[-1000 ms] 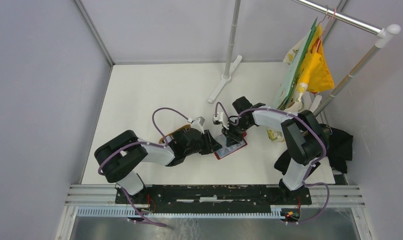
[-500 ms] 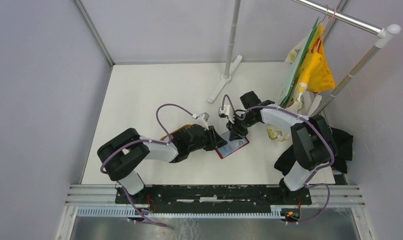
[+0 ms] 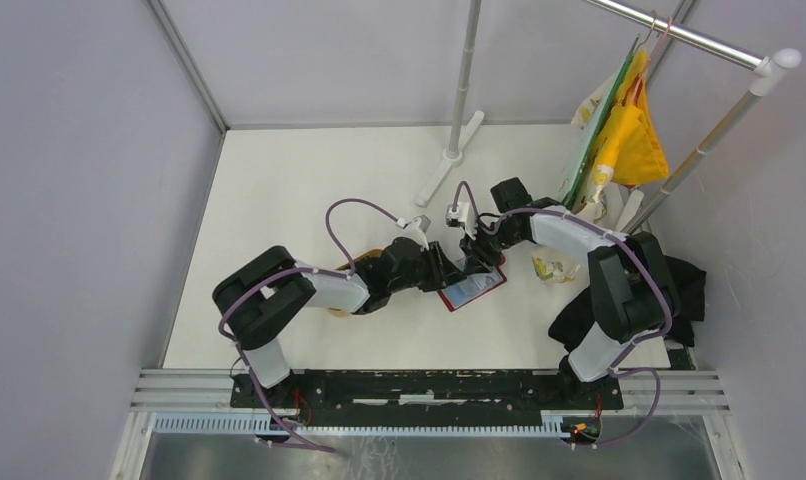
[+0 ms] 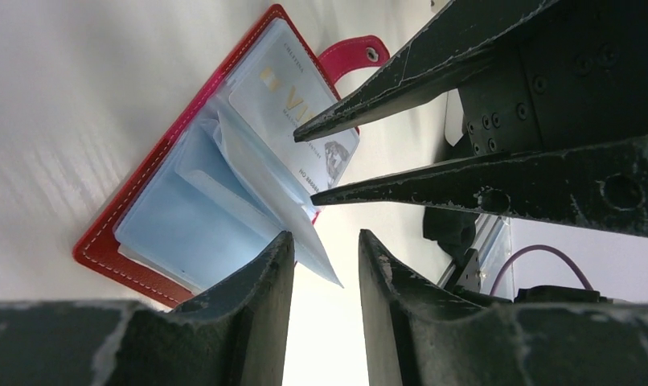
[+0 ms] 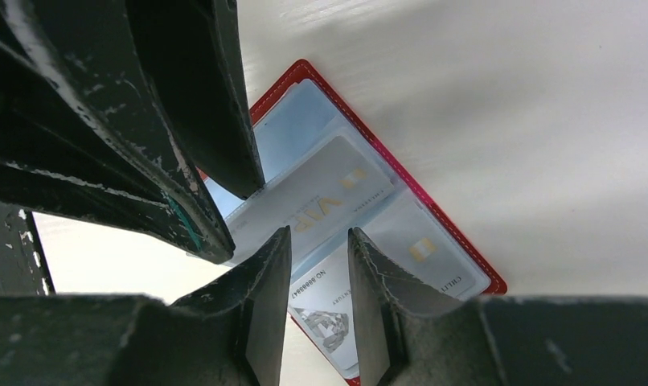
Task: Put the credit cards into the card holder
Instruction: Turn over the card slot in the card holder.
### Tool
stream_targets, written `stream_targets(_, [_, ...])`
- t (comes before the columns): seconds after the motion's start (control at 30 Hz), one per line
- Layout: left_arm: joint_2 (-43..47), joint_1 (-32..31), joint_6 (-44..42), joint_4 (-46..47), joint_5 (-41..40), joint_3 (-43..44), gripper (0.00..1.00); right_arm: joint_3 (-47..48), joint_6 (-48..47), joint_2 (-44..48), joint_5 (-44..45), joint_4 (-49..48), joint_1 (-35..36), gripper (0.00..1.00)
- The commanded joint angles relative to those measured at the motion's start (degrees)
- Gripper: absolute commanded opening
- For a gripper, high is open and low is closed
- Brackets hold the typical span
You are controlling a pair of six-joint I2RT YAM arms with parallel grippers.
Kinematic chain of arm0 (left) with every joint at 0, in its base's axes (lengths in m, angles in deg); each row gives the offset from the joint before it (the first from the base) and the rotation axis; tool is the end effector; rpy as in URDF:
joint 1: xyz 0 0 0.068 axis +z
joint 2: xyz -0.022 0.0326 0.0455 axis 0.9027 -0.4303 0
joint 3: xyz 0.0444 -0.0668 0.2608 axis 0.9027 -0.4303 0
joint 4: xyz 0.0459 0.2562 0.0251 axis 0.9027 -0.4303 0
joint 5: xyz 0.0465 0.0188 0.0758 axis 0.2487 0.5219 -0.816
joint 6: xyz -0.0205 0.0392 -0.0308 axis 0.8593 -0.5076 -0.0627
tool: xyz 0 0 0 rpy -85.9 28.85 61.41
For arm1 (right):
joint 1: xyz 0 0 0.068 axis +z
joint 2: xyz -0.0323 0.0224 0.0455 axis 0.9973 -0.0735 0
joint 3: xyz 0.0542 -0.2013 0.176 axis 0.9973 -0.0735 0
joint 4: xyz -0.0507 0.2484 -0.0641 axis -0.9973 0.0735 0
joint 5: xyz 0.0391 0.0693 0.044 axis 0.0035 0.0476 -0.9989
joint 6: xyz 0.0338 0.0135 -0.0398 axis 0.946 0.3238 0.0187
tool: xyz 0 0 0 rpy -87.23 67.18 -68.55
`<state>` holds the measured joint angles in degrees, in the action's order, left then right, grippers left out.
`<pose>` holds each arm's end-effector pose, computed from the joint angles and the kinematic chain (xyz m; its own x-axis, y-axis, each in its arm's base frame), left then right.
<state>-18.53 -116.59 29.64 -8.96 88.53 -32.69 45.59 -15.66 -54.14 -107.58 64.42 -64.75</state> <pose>0.2065 -0.2699 0.1479 -0.8326 -0.2687 -0.4843 0.2575 0.5864 -0.7680 0.2840 0.1341 0.1814 -0.3498 -0.6670 -0.6578 -0.9368 0.2529 0.2418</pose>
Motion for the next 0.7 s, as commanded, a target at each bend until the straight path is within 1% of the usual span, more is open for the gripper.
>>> stream_targets(0.0, [-1.27, 0.81, -2.04, 1.88, 1.6, 3.13, 0.43, -0.07, 1.46, 2.55, -0.8, -2.33, -1.0, 0.39])
stream_targets(0.3, [-3.9, 1.49, -1.98, 2.43, 3.24, 5.7, 0.49, -1.3, 4.81, 4.43, 0.88, -5.58, -2.9, 0.41])
stream_targets(0.67, [-6.11, 1.72, -1.96, 5.62, 6.45, 8.05, 0.57, -2.1, 6.11, 5.31, -0.07, -7.24, -4.95, 0.43])
